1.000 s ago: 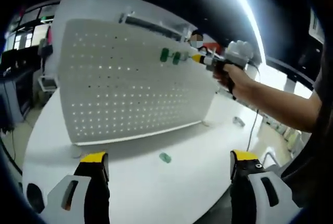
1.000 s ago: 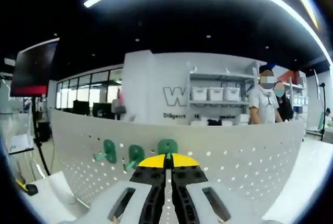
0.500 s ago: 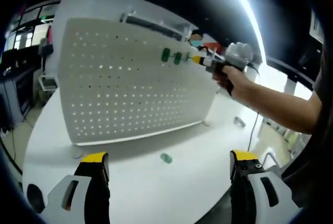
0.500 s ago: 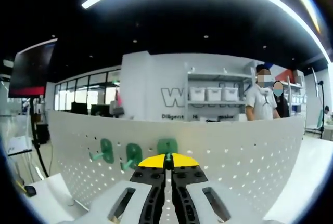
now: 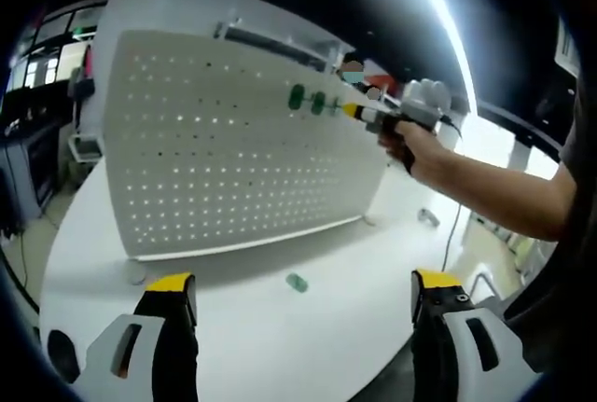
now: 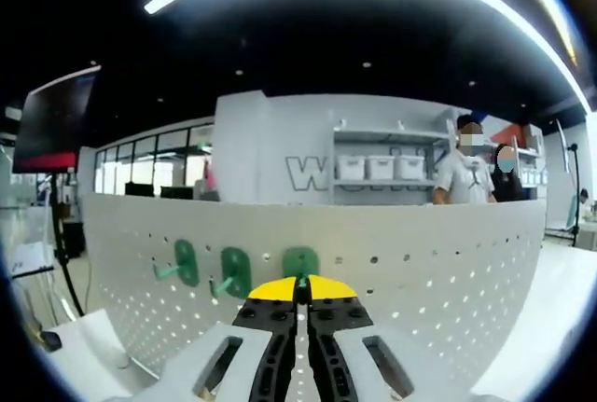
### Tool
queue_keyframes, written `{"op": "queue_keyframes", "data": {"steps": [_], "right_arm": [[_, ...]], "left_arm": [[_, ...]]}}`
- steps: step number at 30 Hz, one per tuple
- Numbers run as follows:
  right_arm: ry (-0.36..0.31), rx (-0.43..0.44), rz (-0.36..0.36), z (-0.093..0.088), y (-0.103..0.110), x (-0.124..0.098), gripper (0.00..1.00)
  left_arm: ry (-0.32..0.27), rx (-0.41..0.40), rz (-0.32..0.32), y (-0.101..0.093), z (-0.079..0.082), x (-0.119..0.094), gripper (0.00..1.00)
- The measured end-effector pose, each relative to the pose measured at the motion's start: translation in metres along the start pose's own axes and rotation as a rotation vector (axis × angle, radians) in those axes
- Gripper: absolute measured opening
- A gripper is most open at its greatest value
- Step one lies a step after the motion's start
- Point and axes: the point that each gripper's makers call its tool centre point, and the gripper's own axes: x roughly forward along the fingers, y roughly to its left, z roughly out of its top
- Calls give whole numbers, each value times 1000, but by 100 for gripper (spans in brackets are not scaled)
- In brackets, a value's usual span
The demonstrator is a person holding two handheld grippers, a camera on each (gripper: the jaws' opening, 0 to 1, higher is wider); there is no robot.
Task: Insert the hook assembly into the mounting plate slot until the hook locks in place.
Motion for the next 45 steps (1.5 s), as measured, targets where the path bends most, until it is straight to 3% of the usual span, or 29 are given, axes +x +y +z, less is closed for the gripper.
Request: {"op": "queue_keyframes", "data": {"steps": [15, 18, 26, 31, 45], "right_arm": [[28, 33, 5, -3, 0, 2, 1], [36, 30, -1, -3, 0, 0, 8], [18, 41, -2, 8, -3, -11, 8], [19, 40, 6, 10, -1, -21, 11], [91, 43, 43, -18, 14, -71, 12]], "left_arm": [[15, -8, -13, -2, -5, 2, 97], [15, -5, -15, -3, -5, 1, 97], [3, 3, -18, -7, -3, -1, 96], [5, 5, -29, -13, -5, -3, 96], [10, 6, -40, -20, -10, -7, 95]]}}
